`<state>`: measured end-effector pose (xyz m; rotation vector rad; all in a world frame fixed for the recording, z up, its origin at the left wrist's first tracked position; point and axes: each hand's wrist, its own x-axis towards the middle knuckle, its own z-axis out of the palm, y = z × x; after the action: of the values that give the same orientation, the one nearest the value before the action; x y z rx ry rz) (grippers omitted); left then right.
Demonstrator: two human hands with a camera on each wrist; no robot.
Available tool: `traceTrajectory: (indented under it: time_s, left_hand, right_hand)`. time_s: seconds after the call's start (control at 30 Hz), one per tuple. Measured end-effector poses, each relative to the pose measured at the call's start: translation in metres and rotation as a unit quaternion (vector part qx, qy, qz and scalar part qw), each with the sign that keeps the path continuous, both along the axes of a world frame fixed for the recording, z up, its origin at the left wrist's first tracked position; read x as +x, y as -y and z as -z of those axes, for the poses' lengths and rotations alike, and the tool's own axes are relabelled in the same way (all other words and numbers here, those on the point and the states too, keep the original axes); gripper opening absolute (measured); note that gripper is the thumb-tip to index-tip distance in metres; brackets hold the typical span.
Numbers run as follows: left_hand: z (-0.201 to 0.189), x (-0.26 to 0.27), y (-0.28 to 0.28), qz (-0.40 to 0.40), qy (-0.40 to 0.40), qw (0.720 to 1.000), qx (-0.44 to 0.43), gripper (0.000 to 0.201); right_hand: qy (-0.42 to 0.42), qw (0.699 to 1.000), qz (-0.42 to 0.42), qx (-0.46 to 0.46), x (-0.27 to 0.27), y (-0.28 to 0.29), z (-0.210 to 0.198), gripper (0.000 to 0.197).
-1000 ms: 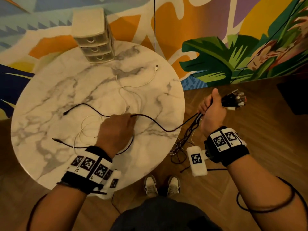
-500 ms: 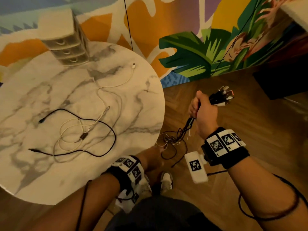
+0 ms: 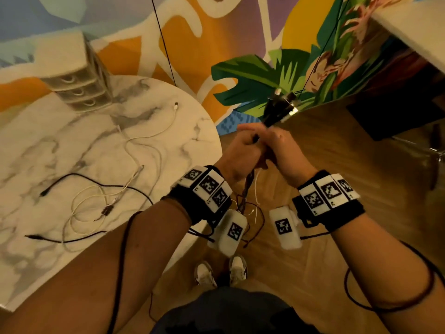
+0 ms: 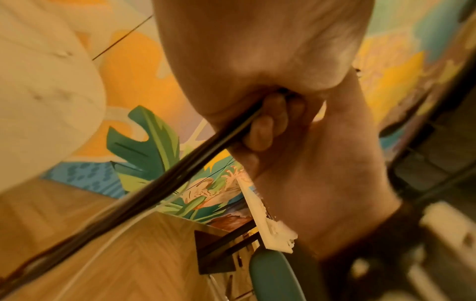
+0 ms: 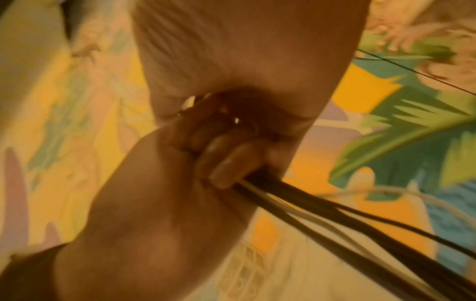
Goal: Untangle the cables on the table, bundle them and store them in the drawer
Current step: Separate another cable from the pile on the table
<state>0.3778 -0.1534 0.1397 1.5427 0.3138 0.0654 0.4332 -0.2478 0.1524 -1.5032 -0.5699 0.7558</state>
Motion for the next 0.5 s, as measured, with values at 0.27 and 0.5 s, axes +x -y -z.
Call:
traceTrajectory:
  time_s: [0.27, 0.5]
  left_hand:
    - [-0.040, -0.008, -0.026, -0.038, 0.008, 0.999, 0.024, 0.058]
    - [-0.091, -0.019, -0.041, 0.036, 0.031, 0.827, 0.559, 0.029]
  right_hand:
    - [-0.043, 0.982, -0.046, -0.177, -0.026, 0.001, 0.112, 0.041]
    - [0.023, 0.925, -0.009, -0.379, -0.007, 0.022, 0.189, 0.039]
